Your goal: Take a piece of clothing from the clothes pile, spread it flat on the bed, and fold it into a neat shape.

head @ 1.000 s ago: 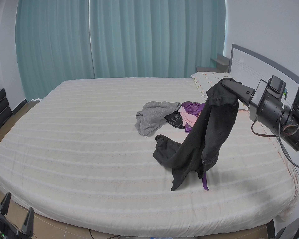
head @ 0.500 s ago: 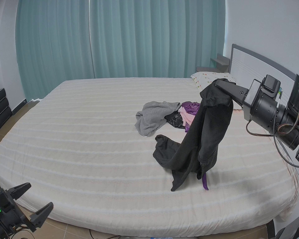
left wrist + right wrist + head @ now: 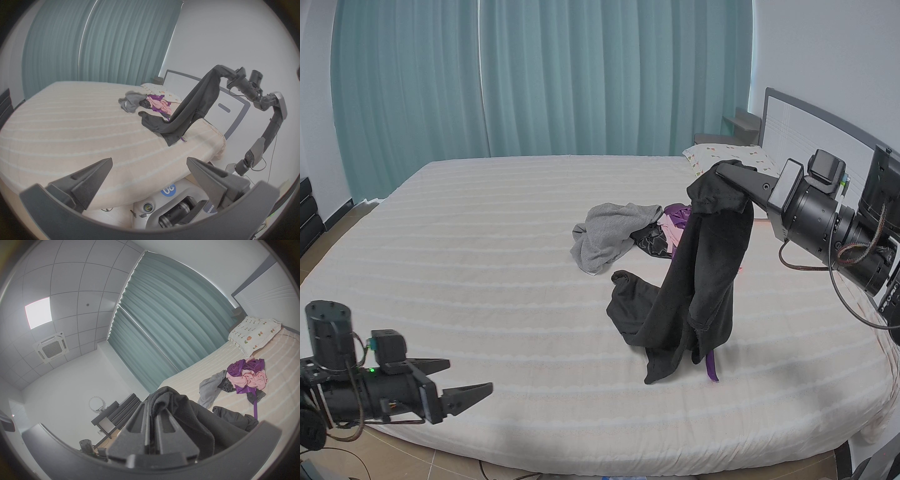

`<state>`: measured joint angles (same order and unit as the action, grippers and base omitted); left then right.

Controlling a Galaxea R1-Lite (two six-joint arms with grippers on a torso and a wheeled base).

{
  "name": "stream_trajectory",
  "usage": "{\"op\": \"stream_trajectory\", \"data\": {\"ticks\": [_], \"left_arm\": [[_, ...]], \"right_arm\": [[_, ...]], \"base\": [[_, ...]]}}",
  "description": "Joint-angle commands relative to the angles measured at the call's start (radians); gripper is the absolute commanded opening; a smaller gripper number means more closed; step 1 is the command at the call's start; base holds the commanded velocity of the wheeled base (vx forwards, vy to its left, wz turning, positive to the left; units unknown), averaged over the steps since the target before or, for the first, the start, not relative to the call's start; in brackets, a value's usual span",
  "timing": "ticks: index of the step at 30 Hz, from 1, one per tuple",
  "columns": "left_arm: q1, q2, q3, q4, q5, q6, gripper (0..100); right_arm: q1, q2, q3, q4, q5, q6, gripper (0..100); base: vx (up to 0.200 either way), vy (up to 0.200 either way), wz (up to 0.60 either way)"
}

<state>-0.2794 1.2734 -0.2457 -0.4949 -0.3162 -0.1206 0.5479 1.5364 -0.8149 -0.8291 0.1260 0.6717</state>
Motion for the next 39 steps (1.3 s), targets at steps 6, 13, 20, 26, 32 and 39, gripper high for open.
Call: {"op": "stream_trajectory", "data": {"ticks": [6, 13, 20, 26, 32, 39], "left_arm": [[-0.328, 0.739, -0.264, -0.393, 0.146, -0.269, 100], [-0.389, 0.837, -0.403, -0.393, 0.144, -0.321, 100], [-0.409, 0.937, -0.532, -0.395, 0.144, -0.343, 100], [-0.423, 1.0, -0.626, -0.396, 0.14, -0.375, 100], [-0.416, 1.038, -0.655, -0.402, 0.111, -0.376, 100], [-0.397, 1.071, -0.707, -0.456, 0.097, -0.39, 100]], "right_arm": [[-0.002, 0.042, -0.055, 0.002, -0.011, 0.002, 0], [0.001, 0.042, -0.079, 0.004, -0.022, 0.0, 0], [0.001, 0.045, -0.095, 0.01, -0.022, -0.001, 0], [0.015, 0.048, -0.13, 0.045, -0.022, -0.001, 0], [0.049, 0.071, -0.182, 0.065, -0.029, -0.001, 0], [0.087, 0.108, -0.248, 0.064, -0.072, -0.003, 0]], "base": [[0.0, 0.0, 0.0], [0.0, 0.0, 0.0], [0.0, 0.0, 0.0], [0.0, 0.0, 0.0], [0.0, 0.0, 0.0], [0.0, 0.0, 0.0]]}}
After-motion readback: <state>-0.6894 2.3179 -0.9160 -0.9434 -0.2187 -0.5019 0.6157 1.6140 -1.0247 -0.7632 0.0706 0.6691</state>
